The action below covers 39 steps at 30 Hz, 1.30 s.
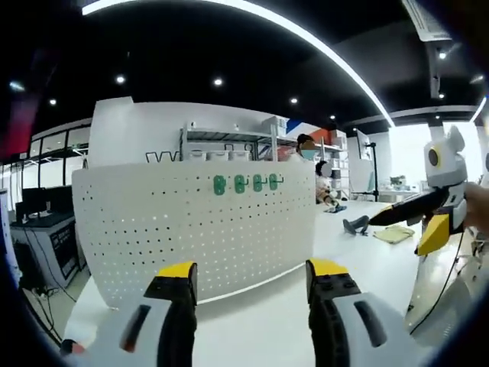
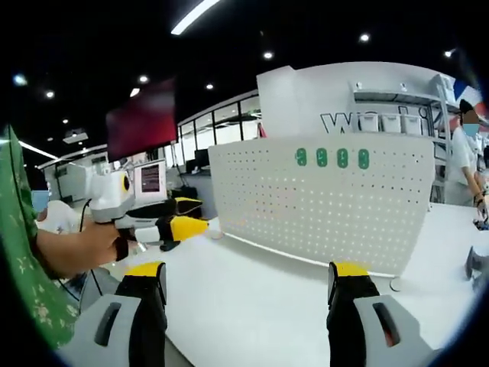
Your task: Insert the hook assembly into the mounting plate slot until the hook locks in place.
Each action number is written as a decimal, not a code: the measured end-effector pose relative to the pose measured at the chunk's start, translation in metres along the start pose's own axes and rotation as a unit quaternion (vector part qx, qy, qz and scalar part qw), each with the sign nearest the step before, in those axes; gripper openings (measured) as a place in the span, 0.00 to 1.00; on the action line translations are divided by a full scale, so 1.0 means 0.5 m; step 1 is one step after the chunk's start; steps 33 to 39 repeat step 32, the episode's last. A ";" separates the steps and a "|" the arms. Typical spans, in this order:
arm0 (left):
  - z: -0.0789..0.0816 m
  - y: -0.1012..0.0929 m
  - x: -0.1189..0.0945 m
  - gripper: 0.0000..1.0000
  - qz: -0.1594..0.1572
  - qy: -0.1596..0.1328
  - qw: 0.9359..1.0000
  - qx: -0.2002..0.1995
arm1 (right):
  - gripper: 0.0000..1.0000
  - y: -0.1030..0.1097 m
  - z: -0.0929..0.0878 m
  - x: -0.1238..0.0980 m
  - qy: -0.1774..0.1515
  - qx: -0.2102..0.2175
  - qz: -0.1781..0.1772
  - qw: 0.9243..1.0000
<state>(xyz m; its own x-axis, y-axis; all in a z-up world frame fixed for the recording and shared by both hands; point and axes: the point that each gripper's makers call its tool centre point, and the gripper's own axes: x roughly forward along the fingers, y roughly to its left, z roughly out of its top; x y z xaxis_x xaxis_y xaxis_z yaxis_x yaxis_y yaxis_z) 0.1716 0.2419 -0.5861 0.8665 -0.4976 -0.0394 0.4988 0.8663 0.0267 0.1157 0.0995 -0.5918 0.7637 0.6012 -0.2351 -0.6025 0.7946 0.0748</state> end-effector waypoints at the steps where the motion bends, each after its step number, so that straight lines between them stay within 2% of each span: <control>1: 0.002 -0.007 -0.005 0.64 -0.004 -0.002 1.000 0.000 | 0.89 -0.004 0.002 -0.001 -0.004 -0.003 -0.008 1.000; 8: -0.038 -0.027 -0.023 0.85 -0.008 0.042 0.998 -0.052 | 0.93 -0.023 0.009 -0.006 -0.017 -0.014 -0.042 0.999; 10: -0.043 -0.027 -0.021 0.93 -0.009 0.045 0.997 -0.066 | 0.96 -0.033 0.017 -0.008 -0.029 -0.008 -0.056 0.998; 13: -0.042 -0.031 -0.021 1.00 -0.010 0.044 0.997 -0.065 | 1.00 -0.039 0.023 -0.009 -0.037 -0.007 -0.061 0.997; 21: -0.028 -0.043 -0.018 1.00 -0.019 0.042 0.997 -0.057 | 1.00 -0.061 0.038 -0.010 -0.051 -0.011 -0.089 0.995; 24: -0.019 -0.045 -0.019 1.00 -0.019 0.035 0.998 -0.055 | 1.00 -0.064 0.039 -0.009 -0.052 -0.011 -0.089 0.995; 31: -0.014 -0.040 -0.019 1.00 -0.016 0.032 0.998 -0.051 | 1.00 -0.075 0.045 -0.009 -0.062 -0.007 -0.103 0.993; 39: -0.013 -0.038 -0.020 1.00 -0.014 0.030 0.998 -0.052 | 1.00 -0.075 0.047 -0.009 -0.064 -0.008 -0.102 0.993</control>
